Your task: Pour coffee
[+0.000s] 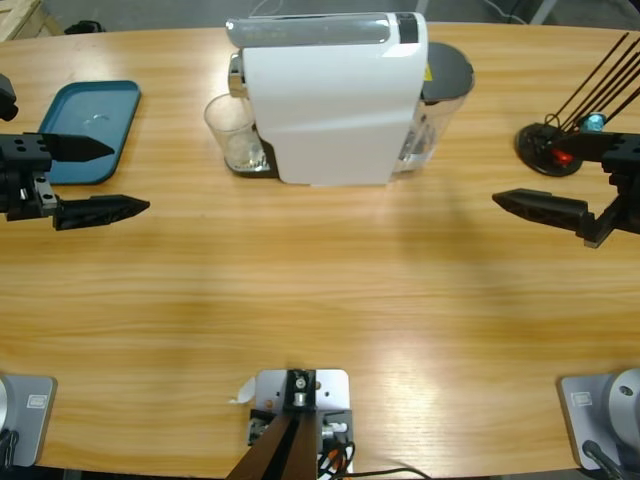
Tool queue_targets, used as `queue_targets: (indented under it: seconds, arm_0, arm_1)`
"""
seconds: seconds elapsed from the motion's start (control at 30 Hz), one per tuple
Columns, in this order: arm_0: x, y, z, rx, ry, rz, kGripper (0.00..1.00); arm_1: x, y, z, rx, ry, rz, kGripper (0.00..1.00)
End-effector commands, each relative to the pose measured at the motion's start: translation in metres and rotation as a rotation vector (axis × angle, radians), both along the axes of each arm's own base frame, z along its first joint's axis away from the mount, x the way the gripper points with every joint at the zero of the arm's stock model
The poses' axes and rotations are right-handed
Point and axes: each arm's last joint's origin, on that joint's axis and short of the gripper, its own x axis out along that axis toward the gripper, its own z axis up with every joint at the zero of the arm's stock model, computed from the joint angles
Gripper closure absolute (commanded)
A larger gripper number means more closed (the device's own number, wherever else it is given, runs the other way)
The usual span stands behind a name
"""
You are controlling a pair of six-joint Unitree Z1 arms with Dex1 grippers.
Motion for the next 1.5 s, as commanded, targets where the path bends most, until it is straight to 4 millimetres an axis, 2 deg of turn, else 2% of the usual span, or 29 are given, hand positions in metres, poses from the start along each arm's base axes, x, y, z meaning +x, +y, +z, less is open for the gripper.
queue_targets:
  seconds: [0.03,0.33,0.8,1.2,1.5]
  arm_0:
    - [-0.003,0.001,-0.017,0.034,0.046,0.011,0.009]
    - [-0.014,0.0,-0.013,0.032,0.012,-0.013,0.009]
    - [-0.012,0.001,-0.015,0.065,0.004,0.019,0.009]
    - [-0.01,0.0,-0.02,0.076,0.029,0.023,0.009]
    - [-0.012,0.001,-0.021,0.078,0.03,0.024,0.009]
  arm_1:
    - [0.004,0.006,-0.015,-0.038,0.051,0.018,0.0]
    - [0.003,0.005,-0.015,-0.039,0.052,0.017,0.0]
    - [0.0,0.003,-0.019,-0.032,0.062,0.008,0.0]
    - [-0.011,-0.008,-0.014,0.043,-0.008,-0.015,0.0]
    - [-0.011,-0.006,-0.014,0.046,-0.011,0.014,0.0]
